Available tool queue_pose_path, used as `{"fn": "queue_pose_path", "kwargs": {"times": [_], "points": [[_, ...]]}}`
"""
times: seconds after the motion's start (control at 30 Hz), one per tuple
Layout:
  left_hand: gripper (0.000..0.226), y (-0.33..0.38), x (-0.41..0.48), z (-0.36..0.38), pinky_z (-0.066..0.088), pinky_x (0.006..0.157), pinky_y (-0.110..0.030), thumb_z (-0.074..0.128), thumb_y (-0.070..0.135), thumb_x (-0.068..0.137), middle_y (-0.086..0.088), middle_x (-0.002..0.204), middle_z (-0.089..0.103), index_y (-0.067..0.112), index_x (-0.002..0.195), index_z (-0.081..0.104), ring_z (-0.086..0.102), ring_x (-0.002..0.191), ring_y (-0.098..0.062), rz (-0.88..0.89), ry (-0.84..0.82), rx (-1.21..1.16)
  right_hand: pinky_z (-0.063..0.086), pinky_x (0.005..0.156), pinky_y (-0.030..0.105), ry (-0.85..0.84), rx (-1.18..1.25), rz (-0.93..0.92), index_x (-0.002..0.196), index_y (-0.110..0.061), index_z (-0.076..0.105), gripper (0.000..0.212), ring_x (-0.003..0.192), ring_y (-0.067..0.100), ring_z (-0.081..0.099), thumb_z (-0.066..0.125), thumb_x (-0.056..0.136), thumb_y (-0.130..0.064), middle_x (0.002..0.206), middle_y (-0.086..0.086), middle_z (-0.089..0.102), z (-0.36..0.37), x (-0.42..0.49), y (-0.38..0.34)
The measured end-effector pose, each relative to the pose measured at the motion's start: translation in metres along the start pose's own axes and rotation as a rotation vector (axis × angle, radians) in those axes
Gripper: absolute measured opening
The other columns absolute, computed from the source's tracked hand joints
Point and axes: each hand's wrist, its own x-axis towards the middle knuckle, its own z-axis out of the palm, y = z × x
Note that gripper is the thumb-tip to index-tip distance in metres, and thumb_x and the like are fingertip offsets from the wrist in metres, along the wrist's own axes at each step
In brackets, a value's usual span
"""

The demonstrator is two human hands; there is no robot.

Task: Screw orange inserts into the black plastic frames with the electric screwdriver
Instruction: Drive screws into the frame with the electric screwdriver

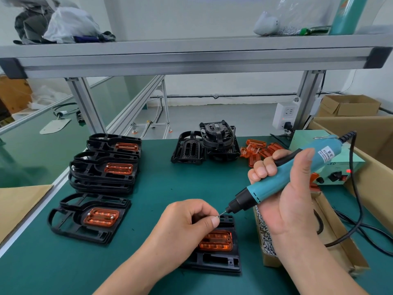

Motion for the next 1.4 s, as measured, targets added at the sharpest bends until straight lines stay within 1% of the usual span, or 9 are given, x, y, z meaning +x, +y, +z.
{"fn": "queue_pose_path", "kwargs": {"times": [0.23,0.53,0.7,0.8,0.9,0.97,1.13,1.27,1.4], "points": [[0.003,0.001,-0.001,0.001,0.046,0.062,-0.012,0.074,0.04,0.088,0.017,0.079,0.073,0.038,0.089,0.076,0.064,0.069,0.001,-0.008,0.056,0.015,0.05,0.066,0.028,-0.007,-0.009,0.014,0.095,-0.02,0.059,0.052,0.067,0.015,0.05,0.075,0.081,-0.067,0.073,-0.002,0.049,-0.001,0.001,0.004],[0.007,0.0,0.0,0.005,0.045,0.061,-0.01,0.073,0.042,0.087,0.019,0.075,0.071,0.038,0.091,0.076,0.059,0.064,0.006,-0.026,0.04,-0.033,0.05,0.068,0.028,0.054,0.018,0.016,0.092,-0.02,0.062,0.045,0.067,0.015,0.051,0.069,0.089,-0.064,0.074,-0.002,0.049,-0.005,0.002,0.007],[0.023,-0.001,-0.001,0.005,0.05,0.069,-0.013,0.073,0.051,0.079,0.02,0.092,0.075,0.049,0.102,0.074,0.068,0.079,0.001,-0.017,0.019,-0.04,0.049,0.068,0.028,0.084,0.039,0.015,0.092,-0.019,0.061,0.045,0.068,0.015,0.05,0.065,0.094,-0.064,0.074,-0.002,0.048,-0.006,0.002,0.003],[0.033,-0.001,-0.001,0.0,0.049,0.073,-0.015,0.07,0.05,0.081,0.022,0.104,0.072,0.055,0.113,0.066,0.065,0.087,-0.003,0.026,0.014,0.057,0.049,0.066,0.027,0.097,0.047,0.021,0.091,-0.019,0.061,0.044,0.067,0.015,0.049,0.063,0.096,-0.063,0.073,-0.002,0.048,-0.006,0.004,0.001],[0.032,-0.002,0.001,-0.01,0.041,0.087,-0.015,0.063,0.054,0.086,0.032,0.114,0.062,0.051,0.118,0.065,0.054,0.112,0.003,0.116,0.073,0.308,0.048,0.062,0.026,0.094,0.021,0.03,0.09,-0.019,0.061,0.045,0.065,0.013,0.05,0.065,0.093,-0.064,0.072,-0.003,0.048,-0.007,0.005,-0.003],[0.035,-0.002,0.001,-0.015,0.038,0.098,-0.015,0.06,0.056,0.088,0.032,0.115,0.058,0.046,0.121,0.068,0.046,0.123,0.003,0.162,0.051,0.421,0.047,0.059,0.025,0.082,-0.026,0.045,0.089,-0.02,0.062,0.044,0.062,0.012,0.049,0.063,0.095,-0.063,0.07,-0.003,0.048,-0.008,0.005,-0.005],[0.041,-0.007,0.003,-0.007,0.041,0.102,-0.024,0.059,0.058,0.092,0.028,0.114,0.049,0.043,0.13,0.065,0.041,0.114,0.0,0.157,-0.048,0.584,0.046,0.054,0.025,0.021,-0.14,0.097,0.088,-0.02,0.061,0.049,0.057,0.013,0.05,0.074,0.084,-0.067,0.067,-0.002,0.048,-0.007,0.004,-0.009],[0.037,-0.01,0.004,-0.003,0.042,0.101,-0.027,0.064,0.056,0.09,0.026,0.112,0.048,0.044,0.125,0.064,0.043,0.113,-0.001,0.125,-0.027,0.607,0.046,0.052,0.025,-0.047,-0.186,0.111,0.088,-0.019,0.06,0.059,0.055,0.013,0.05,0.084,0.073,-0.071,0.066,-0.001,0.049,-0.003,0.003,-0.009],[0.035,-0.011,0.006,-0.002,0.044,0.099,-0.031,0.065,0.061,0.087,0.024,0.11,0.05,0.045,0.119,0.063,0.045,0.109,-0.003,0.087,-0.038,0.632,0.045,0.051,0.027,-0.079,-0.222,0.119,0.089,-0.017,0.06,0.061,0.054,0.016,0.05,0.086,0.072,-0.07,0.065,0.002,0.049,-0.001,0.001,-0.007]]}}
